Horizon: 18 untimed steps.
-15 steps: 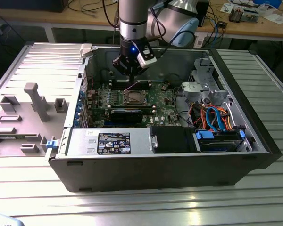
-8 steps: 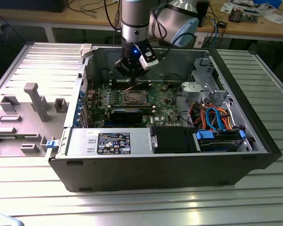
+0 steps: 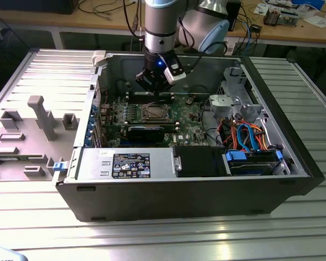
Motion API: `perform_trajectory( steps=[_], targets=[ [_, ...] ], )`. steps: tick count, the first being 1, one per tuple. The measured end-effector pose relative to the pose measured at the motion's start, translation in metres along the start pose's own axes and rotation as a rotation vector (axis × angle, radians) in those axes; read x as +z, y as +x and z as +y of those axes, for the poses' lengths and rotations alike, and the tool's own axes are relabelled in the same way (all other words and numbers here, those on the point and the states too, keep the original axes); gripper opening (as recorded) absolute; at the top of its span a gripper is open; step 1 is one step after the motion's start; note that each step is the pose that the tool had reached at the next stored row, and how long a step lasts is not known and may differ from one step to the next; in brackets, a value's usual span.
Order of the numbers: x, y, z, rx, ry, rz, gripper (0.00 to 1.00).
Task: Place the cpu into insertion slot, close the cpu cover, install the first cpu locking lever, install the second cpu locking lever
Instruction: 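Install the first cpu locking lever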
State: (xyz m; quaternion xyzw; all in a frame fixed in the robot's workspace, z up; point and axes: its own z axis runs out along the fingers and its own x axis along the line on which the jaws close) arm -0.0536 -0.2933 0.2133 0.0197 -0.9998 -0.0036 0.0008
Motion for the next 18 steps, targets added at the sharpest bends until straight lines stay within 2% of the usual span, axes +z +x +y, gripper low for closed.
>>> perform_trajectory(
  steps=[4,12,13,14,15,18],
  targets=[
    [0.0047,-0.0052,-0.0002,0.0,-0.0001,0.0016,0.11],
    [0.0104,-0.0102,-0.0009,0.0,0.0004,0.0029,0.11],
    [0.011,-0.0114,-0.0011,-0.001,-0.0039,0.0021,0.11],
    [-0.0013,-0.011,-0.007,-0.001,0.0004,0.0024,0.11],
    [-0.0014,-0.0105,-0.021,-0.001,0.0016,0.0025,0.11],
    [-0.0015,-0.0104,-0.0256,-0.001,0.0015,0.0025,0.11]
  ],
)
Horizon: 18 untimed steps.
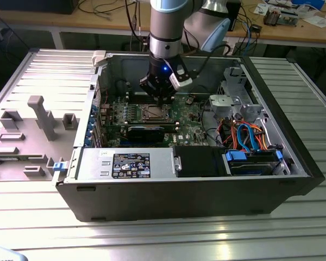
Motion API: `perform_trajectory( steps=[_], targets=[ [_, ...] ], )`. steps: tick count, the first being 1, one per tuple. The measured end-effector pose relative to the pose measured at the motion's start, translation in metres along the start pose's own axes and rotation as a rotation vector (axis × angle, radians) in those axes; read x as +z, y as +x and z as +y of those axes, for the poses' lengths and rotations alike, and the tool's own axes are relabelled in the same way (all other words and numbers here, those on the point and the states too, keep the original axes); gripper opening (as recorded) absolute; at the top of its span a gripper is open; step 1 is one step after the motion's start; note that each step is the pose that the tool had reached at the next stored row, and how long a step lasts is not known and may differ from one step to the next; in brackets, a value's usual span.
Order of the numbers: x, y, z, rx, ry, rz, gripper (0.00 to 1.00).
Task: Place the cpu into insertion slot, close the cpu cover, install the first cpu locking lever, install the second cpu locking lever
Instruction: 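Install the first cpu locking lever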
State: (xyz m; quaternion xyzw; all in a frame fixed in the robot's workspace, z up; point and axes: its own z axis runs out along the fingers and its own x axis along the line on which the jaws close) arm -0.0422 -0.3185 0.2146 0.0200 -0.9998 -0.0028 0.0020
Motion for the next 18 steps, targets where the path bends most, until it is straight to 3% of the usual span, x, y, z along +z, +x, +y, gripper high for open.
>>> perform_trajectory(
  steps=[5,18],
  targets=[
    [0.0,0.0002,-0.0041,0.0,0.0008,0.0,0.11],
    [-0.0066,0.0002,-0.0045,0.0,0.0017,0.0001,0.11]
  ],
)
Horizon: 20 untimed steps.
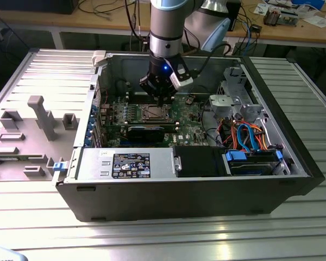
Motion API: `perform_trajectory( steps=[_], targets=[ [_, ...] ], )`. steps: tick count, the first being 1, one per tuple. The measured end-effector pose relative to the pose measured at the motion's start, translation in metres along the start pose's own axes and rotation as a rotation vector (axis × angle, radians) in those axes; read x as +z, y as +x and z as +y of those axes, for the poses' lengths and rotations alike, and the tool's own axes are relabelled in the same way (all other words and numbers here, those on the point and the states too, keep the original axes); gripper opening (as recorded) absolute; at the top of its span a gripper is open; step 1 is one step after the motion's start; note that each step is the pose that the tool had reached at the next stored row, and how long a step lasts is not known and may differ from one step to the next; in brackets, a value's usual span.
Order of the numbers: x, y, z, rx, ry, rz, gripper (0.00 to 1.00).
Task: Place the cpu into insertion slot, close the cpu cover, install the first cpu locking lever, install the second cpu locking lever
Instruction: 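Install the first cpu locking lever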
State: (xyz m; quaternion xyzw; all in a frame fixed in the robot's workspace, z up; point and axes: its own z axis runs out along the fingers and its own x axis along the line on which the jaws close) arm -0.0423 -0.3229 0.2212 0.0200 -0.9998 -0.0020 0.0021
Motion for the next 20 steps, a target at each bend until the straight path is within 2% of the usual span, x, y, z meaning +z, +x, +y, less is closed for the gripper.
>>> perform_trajectory(
  steps=[20],
  targets=[
    [-0.0083,0.0,0.0,0.0,0.0005,0.0,0.11]
  ],
)
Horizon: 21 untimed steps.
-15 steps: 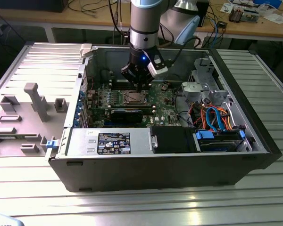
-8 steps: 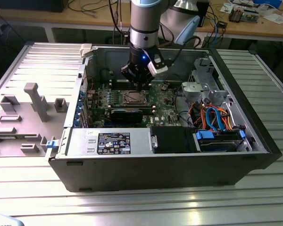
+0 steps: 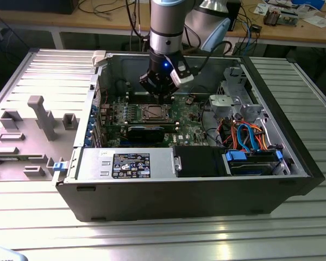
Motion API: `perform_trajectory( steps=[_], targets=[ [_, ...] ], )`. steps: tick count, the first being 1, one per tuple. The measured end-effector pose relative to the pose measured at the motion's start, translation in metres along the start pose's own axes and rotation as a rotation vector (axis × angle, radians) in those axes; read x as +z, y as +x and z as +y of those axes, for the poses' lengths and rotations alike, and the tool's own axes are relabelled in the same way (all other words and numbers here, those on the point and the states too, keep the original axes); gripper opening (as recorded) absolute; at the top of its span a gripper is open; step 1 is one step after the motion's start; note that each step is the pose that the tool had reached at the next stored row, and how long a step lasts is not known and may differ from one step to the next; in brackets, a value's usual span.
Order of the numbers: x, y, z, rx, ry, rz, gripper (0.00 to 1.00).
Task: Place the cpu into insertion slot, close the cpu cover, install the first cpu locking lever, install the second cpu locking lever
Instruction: 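Install the first cpu locking lever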
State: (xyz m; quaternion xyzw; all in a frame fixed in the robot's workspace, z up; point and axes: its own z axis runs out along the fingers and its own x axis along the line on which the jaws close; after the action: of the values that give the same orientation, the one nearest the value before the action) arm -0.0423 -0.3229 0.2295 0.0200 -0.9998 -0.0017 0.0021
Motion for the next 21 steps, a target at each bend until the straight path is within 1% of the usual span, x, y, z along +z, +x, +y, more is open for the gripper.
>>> perform_trajectory(
  steps=[5,7,18,21],
  targets=[
    [-0.0026,0.0,0.0,0.0,0.0002,0.0,0.11],
    [-0.0046,0.0,0.0,0.0,0.0002,0.0,0.11],
    [-0.0192,0.0001,0.0001,0.0,0.0003,0.0,0.11],
    [-0.0211,0.0001,0.0001,0.0,0.0002,-0.0001,0.11]
  ],
)
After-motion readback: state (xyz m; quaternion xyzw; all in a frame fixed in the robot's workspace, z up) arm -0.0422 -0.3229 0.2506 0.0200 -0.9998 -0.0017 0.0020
